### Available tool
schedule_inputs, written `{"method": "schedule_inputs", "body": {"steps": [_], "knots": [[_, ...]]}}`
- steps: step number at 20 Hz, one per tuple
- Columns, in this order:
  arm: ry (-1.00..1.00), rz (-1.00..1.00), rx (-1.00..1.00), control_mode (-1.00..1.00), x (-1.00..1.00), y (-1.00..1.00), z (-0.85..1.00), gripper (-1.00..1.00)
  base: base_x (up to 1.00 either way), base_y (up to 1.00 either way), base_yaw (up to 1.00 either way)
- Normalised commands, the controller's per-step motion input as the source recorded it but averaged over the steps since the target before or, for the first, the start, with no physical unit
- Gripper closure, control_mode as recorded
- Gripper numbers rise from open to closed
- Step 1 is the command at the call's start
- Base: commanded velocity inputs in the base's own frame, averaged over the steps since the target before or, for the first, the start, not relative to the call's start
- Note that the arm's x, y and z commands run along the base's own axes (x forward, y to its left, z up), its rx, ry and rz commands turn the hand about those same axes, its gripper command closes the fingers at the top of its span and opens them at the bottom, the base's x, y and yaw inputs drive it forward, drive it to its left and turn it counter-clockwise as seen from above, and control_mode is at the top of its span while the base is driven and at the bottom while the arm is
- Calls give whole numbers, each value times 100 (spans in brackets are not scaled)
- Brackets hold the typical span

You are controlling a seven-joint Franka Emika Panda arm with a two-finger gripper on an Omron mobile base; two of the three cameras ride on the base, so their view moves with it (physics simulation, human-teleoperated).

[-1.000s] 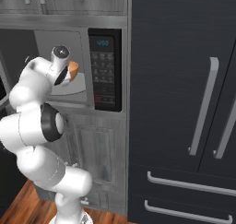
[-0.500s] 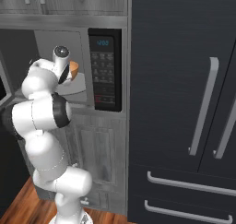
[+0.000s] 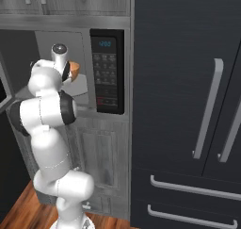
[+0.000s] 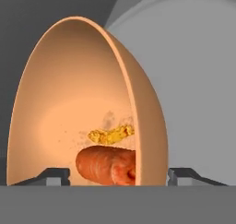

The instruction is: The microwave is finished heating the shrimp and carrot. Take the bowl containing the food and place it on the dining counter.

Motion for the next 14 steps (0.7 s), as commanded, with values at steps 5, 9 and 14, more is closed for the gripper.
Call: {"method": "schedule_inputs", "body": {"steps": [5,9,14], "knots": [[1,0,0,-100,0,0,-1,100,0,0,0],[0,0,0,-100,-24,-1,0,100,0,0,0],[-3,0,0,-100,-91,-15,0,100,0,0,0]]}}
